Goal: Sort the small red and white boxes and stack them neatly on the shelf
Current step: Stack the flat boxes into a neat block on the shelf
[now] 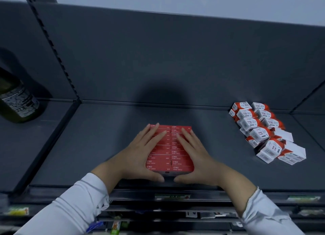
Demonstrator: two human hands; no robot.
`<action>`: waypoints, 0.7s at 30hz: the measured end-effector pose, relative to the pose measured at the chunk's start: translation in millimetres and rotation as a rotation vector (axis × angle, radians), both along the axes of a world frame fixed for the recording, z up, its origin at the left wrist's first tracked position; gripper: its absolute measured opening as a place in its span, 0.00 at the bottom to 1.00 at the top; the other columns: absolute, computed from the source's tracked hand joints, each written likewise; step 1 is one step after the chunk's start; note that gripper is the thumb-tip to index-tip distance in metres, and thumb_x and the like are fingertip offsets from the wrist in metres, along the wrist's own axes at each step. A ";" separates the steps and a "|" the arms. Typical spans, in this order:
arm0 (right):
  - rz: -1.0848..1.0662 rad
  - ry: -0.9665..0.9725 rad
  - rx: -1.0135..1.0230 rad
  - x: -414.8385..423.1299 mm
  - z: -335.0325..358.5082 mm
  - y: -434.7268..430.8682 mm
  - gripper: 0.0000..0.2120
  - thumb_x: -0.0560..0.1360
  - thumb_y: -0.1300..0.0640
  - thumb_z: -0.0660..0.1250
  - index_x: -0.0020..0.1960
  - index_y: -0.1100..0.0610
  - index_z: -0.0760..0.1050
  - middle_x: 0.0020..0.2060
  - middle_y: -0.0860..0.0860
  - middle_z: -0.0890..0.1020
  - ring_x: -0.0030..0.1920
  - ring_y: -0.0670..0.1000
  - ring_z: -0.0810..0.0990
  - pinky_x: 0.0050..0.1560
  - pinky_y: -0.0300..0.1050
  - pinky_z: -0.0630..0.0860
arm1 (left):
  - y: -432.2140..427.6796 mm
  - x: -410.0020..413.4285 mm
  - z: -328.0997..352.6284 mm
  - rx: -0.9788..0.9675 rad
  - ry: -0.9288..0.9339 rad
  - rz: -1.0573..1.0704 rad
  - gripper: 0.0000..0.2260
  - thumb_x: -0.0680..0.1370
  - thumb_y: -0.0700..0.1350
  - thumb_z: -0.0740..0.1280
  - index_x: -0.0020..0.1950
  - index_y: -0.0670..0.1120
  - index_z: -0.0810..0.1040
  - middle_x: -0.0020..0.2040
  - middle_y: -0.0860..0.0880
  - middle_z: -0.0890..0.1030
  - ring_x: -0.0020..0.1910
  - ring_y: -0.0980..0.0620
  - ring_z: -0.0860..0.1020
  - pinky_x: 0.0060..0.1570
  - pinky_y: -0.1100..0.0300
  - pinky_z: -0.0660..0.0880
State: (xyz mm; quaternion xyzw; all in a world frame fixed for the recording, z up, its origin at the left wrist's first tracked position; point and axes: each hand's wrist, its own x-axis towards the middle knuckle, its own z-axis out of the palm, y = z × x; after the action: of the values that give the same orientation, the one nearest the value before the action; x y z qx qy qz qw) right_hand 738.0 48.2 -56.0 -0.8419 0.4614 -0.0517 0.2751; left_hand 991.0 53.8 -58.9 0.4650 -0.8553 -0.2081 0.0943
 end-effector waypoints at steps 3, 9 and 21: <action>-0.281 -0.488 0.199 2.0 6.3 1.9 0.50 0.68 0.33 0.68 0.79 0.42 0.43 0.76 0.32 0.38 0.74 0.32 0.37 0.73 0.31 0.43 | -1.4 -6.2 -2.2 0.174 0.410 0.168 0.45 0.68 0.76 0.58 0.78 0.61 0.43 0.79 0.60 0.39 0.77 0.61 0.37 0.75 0.62 0.42; -0.712 -0.837 0.300 23.0 4.7 -2.3 0.29 0.82 0.43 0.55 0.79 0.45 0.51 0.75 0.38 0.58 0.73 0.38 0.60 0.67 0.36 0.57 | 8.1 -42.3 23.7 0.458 0.970 0.525 0.19 0.84 0.58 0.44 0.68 0.53 0.66 0.59 0.62 0.71 0.54 0.70 0.70 0.40 0.78 0.68; -0.683 -0.807 0.356 32.9 0.4 -2.6 0.31 0.81 0.41 0.55 0.80 0.45 0.48 0.77 0.42 0.58 0.76 0.42 0.59 0.78 0.48 0.55 | 5.8 -62.0 31.4 0.607 1.218 0.593 0.19 0.83 0.56 0.43 0.44 0.56 0.71 0.28 0.65 0.80 0.30 0.69 0.79 0.27 0.74 0.73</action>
State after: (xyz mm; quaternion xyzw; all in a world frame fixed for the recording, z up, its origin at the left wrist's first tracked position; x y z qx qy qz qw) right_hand 770.9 45.6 -55.6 -0.4983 0.5678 -0.3774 0.5356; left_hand 929.0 59.6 -27.6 0.4841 -0.3949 -0.6223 0.4717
